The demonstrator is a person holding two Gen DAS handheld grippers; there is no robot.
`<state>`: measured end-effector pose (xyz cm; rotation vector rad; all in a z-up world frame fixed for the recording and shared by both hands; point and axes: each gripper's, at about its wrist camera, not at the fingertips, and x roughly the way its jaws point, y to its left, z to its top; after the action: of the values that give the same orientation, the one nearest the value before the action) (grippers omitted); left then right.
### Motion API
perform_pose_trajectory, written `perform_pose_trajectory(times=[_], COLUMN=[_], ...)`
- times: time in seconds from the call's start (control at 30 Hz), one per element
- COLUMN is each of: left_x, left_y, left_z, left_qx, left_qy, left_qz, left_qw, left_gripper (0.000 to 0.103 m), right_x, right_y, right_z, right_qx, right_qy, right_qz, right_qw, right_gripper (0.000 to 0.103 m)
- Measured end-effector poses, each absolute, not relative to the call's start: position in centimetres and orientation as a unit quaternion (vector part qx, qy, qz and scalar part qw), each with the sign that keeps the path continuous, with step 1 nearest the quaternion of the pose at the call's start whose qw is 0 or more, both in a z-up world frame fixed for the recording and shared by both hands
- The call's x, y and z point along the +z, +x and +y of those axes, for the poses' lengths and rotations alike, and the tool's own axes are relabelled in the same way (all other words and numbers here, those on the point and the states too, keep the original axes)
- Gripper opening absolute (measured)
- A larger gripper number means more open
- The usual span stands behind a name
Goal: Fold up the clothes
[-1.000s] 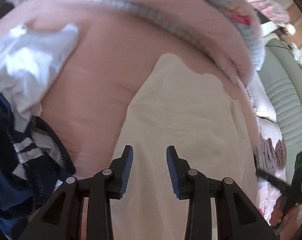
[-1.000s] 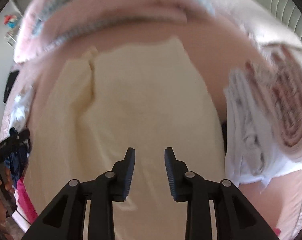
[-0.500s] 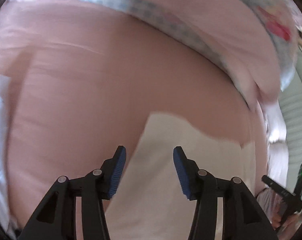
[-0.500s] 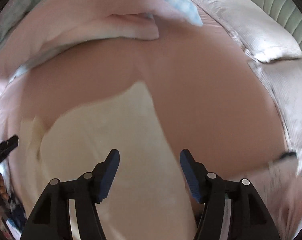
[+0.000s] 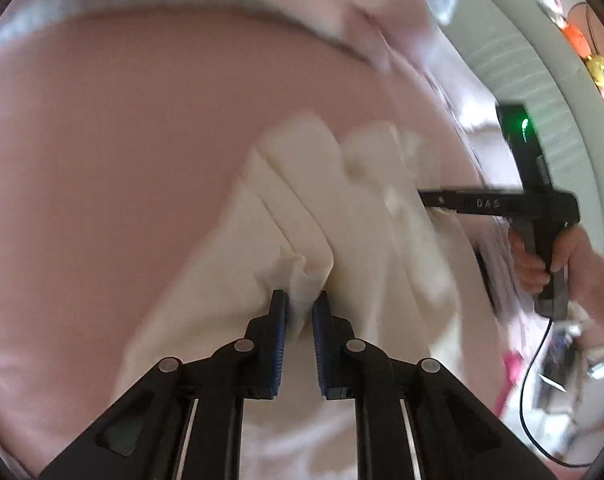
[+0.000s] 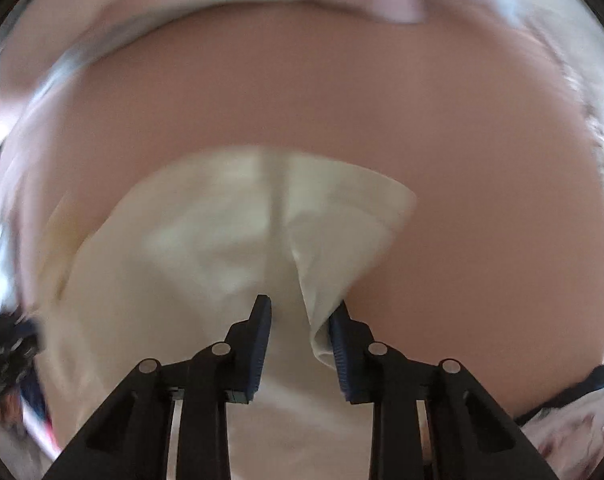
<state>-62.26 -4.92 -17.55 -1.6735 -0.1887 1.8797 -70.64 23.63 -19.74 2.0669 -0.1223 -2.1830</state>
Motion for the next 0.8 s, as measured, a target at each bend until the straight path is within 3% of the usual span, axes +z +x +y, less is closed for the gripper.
perform_pose_trajectory(times=[0.1, 0.17, 0.23, 0.27, 0.33, 0.5, 0.57, 0.6, 0.63, 0.7, 0.73, 0.8], left_x=[-16.3, -14.7, -14.0, -14.0, -14.5, -16.9, -18.1, -18.4, -18.5, -18.2, -18.0, -16.6], left_y=[-62.0, -62.2, -62.5, -62.8, -63.4, -64.3, -64.1, -63.9, -63.8, -63.9, -63.9, -64.7], left_z=[-6.6, -8.0, -8.4, -8.3, -7.7, -3.2, -1.6, -0.9, -0.4, -0.3, -0.3, -2.2], left_qx=[0.735, 0.769, 0.785, 0.784, 0.77, 0.736, 0.722, 0.72, 0.72, 0.731, 0.737, 0.757], left_qy=[-0.611, -0.574, -0.555, -0.554, -0.562, -0.572, -0.583, -0.582, -0.579, -0.575, -0.573, -0.565], left_qz=[-0.079, -0.08, -0.063, -0.059, -0.052, 0.026, 0.038, 0.048, 0.059, 0.061, 0.061, 0.023], left_qw=[0.281, 0.269, 0.266, 0.272, 0.297, 0.361, 0.372, 0.376, 0.378, 0.362, 0.353, 0.328], left_gripper=[0.013, 0.023, 0.052, 0.052, 0.052, 0.052, 0.045, 0.038, 0.025, 0.006, 0.005, 0.005], right_x=[-18.3, -17.2, -16.4, -16.2, -16.5, -18.1, -18.8, -19.2, -19.5, -19.4, -19.1, -18.2], right_y=[-69.4, -69.1, -70.0, -70.6, -71.1, -70.6, -70.5, -70.4, -70.3, -70.0, -69.8, -69.4], right_z=[22.3, 22.2, 23.1, 23.8, 24.5, 25.0, 25.2, 25.3, 25.4, 24.9, 24.3, 23.9], right_qx=[-0.729, -0.747, -0.768, -0.777, -0.781, -0.772, -0.768, -0.766, -0.764, -0.764, -0.766, -0.778], right_qy=[0.68, 0.66, 0.638, 0.629, 0.623, 0.634, 0.639, 0.641, 0.643, 0.643, 0.641, 0.626], right_qz=[0.005, 0.024, 0.019, 0.007, -0.012, -0.031, -0.038, -0.042, -0.046, -0.043, -0.037, -0.024], right_qw=[0.082, 0.077, 0.053, 0.038, 0.027, 0.028, 0.028, 0.028, 0.028, 0.037, 0.045, 0.037], right_gripper=[0.028, 0.028, 0.034, 0.04, 0.061, 0.063, 0.063, 0.058, 0.038, 0.017, 0.01, 0.007])
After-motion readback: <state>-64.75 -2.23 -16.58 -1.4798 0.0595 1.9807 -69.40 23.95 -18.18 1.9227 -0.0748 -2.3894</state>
